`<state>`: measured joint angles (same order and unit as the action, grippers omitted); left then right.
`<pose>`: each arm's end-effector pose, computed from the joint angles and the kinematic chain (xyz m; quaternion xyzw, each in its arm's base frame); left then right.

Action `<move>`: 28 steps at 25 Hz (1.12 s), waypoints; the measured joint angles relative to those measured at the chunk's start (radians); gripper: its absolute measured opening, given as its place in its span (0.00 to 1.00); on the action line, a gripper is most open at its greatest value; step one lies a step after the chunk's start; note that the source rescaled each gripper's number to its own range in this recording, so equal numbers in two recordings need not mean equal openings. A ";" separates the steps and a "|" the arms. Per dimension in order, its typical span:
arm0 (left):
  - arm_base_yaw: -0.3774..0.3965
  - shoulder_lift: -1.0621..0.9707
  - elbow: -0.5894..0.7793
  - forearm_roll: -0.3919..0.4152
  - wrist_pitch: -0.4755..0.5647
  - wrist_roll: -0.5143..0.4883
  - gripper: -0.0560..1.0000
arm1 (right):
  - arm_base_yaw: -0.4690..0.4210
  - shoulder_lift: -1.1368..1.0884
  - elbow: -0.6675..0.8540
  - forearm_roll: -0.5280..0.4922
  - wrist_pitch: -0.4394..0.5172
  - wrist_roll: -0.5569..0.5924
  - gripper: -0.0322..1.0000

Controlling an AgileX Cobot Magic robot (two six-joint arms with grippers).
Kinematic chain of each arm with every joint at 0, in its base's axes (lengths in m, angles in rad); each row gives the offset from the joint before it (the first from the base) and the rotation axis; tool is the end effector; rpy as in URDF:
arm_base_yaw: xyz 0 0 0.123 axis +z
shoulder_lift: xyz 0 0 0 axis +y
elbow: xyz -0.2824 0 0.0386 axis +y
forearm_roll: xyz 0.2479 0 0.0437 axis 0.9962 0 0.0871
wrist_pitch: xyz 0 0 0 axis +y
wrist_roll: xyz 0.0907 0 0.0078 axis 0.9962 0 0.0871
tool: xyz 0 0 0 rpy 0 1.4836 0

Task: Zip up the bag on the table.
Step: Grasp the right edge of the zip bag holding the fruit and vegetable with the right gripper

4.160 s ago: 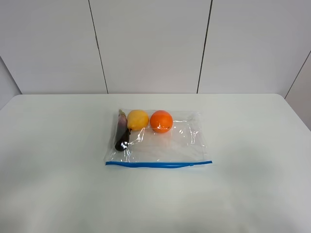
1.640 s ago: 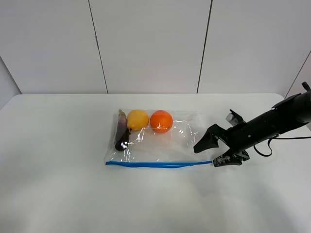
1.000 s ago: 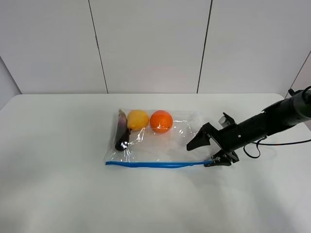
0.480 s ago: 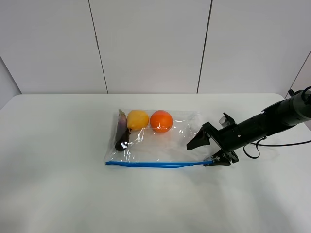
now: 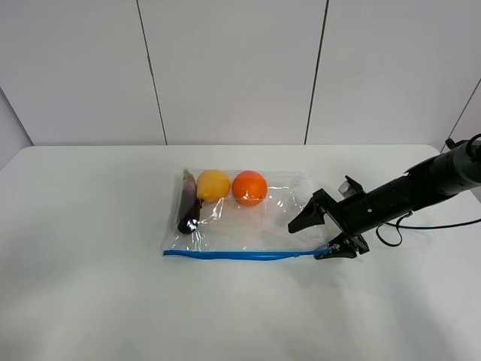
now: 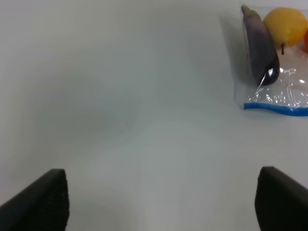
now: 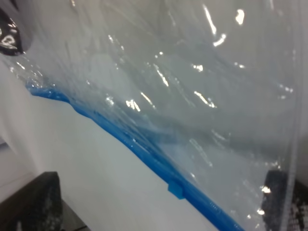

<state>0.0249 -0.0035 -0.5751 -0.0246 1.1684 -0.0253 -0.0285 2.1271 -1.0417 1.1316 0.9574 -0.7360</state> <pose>-0.0191 -0.0025 0.2888 -0.0200 0.8604 -0.0123 0.5090 0.3397 0.0578 0.0824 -0.0757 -0.9112 -0.4047 0.0113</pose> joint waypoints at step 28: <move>0.000 0.000 0.000 0.000 0.000 0.000 0.93 | 0.001 0.037 -0.001 0.036 0.024 -0.041 0.55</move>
<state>0.0249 -0.0035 -0.5751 -0.0246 1.1684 -0.0253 -0.0274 2.1639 -1.0425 1.1675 0.9818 -0.7775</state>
